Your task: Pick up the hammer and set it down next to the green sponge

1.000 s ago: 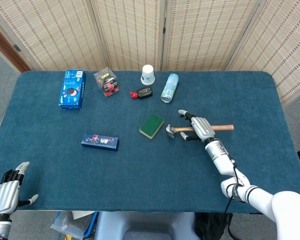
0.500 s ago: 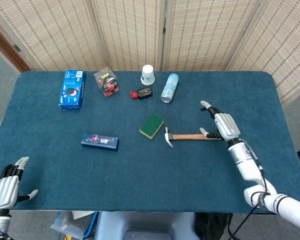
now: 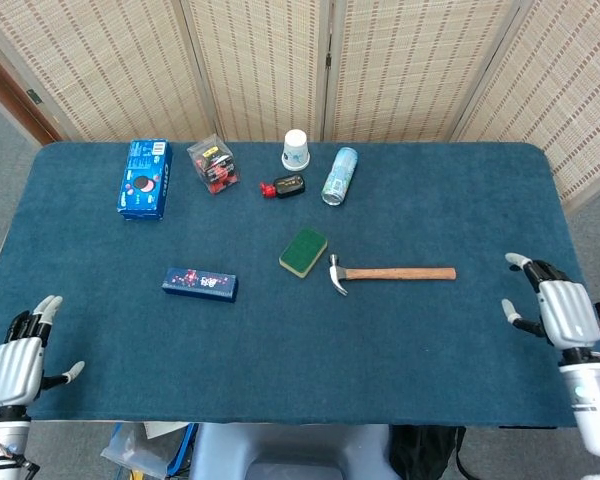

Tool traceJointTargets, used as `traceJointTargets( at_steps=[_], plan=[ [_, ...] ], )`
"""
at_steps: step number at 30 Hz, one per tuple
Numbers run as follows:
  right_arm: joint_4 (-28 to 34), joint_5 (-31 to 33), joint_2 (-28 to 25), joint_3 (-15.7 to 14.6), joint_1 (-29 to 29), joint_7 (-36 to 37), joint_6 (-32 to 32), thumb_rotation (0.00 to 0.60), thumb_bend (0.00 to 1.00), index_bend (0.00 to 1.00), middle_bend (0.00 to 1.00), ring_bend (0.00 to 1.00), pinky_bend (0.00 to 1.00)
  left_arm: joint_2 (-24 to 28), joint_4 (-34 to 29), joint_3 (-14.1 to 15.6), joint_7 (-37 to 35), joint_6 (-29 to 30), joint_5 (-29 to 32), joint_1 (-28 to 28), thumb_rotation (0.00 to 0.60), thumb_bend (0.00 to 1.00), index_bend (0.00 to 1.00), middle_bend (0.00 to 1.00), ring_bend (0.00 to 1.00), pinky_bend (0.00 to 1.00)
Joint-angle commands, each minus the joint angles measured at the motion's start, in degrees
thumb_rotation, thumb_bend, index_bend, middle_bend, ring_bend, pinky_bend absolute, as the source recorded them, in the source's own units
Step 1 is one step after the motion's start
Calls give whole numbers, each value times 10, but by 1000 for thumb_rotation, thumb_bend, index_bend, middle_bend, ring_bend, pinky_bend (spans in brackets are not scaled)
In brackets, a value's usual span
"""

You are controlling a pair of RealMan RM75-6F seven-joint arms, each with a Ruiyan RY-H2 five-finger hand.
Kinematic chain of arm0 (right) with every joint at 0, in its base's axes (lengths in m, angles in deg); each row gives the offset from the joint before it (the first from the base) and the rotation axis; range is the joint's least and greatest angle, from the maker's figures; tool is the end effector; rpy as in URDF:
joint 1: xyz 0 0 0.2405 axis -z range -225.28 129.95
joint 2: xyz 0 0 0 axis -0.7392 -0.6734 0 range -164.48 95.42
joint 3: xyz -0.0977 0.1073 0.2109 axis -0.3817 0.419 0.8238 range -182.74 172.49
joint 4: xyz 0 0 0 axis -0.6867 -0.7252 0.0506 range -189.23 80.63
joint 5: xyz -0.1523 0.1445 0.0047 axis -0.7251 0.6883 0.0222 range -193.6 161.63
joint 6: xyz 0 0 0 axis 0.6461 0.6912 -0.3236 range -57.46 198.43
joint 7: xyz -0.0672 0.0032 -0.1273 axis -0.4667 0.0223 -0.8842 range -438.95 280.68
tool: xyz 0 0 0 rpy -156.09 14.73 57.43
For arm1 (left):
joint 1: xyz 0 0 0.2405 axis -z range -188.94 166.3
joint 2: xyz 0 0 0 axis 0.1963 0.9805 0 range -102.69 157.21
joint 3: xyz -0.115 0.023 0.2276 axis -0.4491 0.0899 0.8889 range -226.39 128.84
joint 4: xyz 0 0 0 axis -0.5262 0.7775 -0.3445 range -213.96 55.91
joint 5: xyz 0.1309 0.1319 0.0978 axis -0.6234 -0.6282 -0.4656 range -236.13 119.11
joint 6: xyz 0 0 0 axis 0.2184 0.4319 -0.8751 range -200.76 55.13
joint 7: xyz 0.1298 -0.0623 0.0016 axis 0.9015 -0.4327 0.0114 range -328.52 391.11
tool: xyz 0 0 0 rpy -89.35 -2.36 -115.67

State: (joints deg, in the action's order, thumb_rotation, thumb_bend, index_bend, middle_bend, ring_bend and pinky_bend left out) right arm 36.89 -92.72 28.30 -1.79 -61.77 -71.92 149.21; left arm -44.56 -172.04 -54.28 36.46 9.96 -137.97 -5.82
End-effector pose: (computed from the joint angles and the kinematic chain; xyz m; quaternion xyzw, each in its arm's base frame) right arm -0.3098 -0.2336 0.1650 0.5731 -0.4305 0.4079 0.5655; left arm -0.3066 0.1920 0.1209 -0.5540 -0.4304 -0.3887 0.5972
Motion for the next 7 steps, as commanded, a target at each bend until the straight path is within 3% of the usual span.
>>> traceJointTargets(
  at_steps=[1,7],
  plan=[
    [12,-20,-12,-15,28,1,31,600,353,197,306,209,292,4,-10,-4,2,9,-8,2,600,135,51,64,152,86],
    [7,-40,-6,-16,55,15,64,600,352,217,326,232,292,11,-22,-5,8,18,-11,1,600,135,51,64,152,86]
  ],
)
